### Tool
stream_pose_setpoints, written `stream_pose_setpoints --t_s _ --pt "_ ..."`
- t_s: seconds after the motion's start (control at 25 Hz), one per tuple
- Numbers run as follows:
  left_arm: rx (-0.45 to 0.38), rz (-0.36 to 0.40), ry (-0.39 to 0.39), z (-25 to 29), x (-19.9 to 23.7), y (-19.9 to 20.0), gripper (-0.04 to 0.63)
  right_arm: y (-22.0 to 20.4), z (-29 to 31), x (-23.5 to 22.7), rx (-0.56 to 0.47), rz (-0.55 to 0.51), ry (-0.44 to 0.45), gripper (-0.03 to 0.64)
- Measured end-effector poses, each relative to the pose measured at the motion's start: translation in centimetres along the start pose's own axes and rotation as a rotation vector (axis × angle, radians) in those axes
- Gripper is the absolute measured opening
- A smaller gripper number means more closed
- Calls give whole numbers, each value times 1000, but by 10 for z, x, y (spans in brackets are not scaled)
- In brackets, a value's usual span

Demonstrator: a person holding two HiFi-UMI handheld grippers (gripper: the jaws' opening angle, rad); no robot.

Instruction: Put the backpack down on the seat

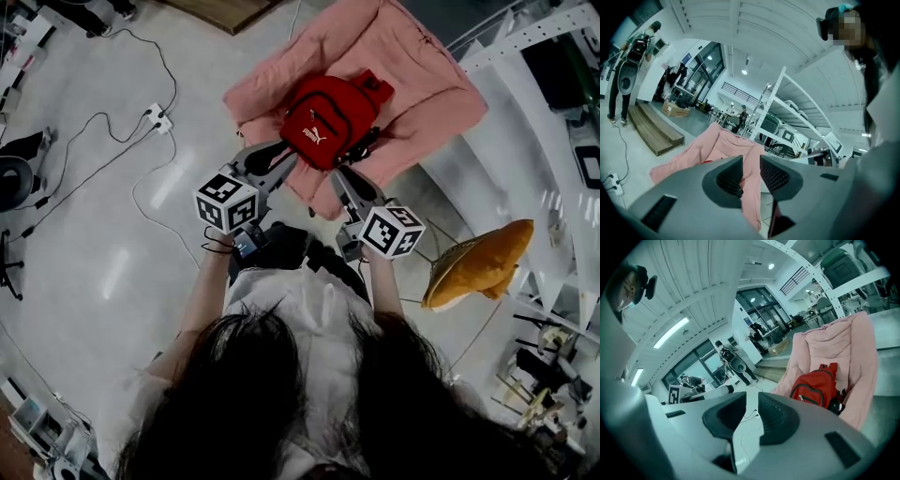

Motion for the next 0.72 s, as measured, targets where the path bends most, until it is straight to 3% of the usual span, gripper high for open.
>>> stream_pose_setpoints --t_s 0.2,0.72 --pt "4 -27 2 -4 -21 -11 123 -4 -17 3 18 -20 19 87" --pt "47 49 36 -11 -150 -71 124 -42 -141 4 -19 -15 88 83"
Point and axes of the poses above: the fingertips, and each gripper's own axes: z forward along the fingers, x to its left, y out of its top, the point moved 4 cm from there along -z, backward along the fingers, and after that the axes turned 6 degrees about y, right-handed, at the moved point
